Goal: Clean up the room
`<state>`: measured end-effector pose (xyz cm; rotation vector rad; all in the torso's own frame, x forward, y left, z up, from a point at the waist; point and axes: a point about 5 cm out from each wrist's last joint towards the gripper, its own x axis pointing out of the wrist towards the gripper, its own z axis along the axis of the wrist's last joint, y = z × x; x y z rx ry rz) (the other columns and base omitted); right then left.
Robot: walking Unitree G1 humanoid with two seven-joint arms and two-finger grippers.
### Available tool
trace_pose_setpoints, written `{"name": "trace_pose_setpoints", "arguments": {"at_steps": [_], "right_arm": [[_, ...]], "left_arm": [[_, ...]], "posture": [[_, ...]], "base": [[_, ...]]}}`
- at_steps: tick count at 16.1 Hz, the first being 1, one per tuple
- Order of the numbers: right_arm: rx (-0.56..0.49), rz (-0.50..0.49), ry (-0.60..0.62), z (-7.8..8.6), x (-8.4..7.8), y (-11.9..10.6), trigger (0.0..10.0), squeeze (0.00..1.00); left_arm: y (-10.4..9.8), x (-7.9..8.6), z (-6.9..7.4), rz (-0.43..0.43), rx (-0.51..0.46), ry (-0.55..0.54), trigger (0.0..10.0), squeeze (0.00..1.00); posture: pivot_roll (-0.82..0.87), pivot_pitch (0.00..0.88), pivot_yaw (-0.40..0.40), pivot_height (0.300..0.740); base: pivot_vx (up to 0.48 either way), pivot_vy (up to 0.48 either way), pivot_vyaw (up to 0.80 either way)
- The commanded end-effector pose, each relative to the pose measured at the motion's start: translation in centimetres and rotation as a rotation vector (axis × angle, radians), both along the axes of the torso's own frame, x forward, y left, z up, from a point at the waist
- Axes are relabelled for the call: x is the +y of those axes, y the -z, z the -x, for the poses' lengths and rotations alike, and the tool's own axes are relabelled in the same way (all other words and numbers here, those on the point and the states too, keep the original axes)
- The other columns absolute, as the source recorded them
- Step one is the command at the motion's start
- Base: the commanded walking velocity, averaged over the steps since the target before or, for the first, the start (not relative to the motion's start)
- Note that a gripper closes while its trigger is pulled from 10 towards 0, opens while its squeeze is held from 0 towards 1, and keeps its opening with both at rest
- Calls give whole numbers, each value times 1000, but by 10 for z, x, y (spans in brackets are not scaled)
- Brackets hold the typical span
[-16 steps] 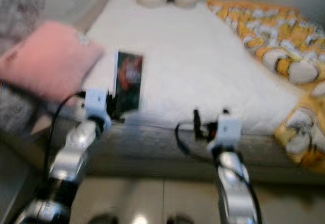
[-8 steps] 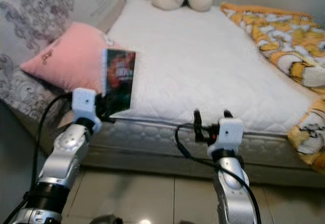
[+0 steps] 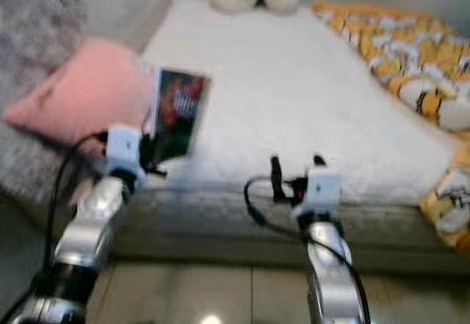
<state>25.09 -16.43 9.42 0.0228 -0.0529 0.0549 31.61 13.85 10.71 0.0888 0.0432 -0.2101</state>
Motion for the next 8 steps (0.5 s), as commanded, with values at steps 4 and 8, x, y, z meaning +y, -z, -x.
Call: {"name": "trace_pose_setpoints", "arguments": {"at_steps": [4, 8], "right_arm": [[7, 15, 31, 2, -10, 2, 10000, 0], [15, 14, 16, 3, -9, 2, 10000, 0]], "left_arm": [[-16, -13, -5, 34, -60, 37, 10000, 0], [-20, -15, -15, 38, -51, 70, 10000, 0]], "posture": [[-53, 0, -21, 714], [-51, 0, -29, 714]], "base": [[476, 0, 0], [406, 155, 0]]}}
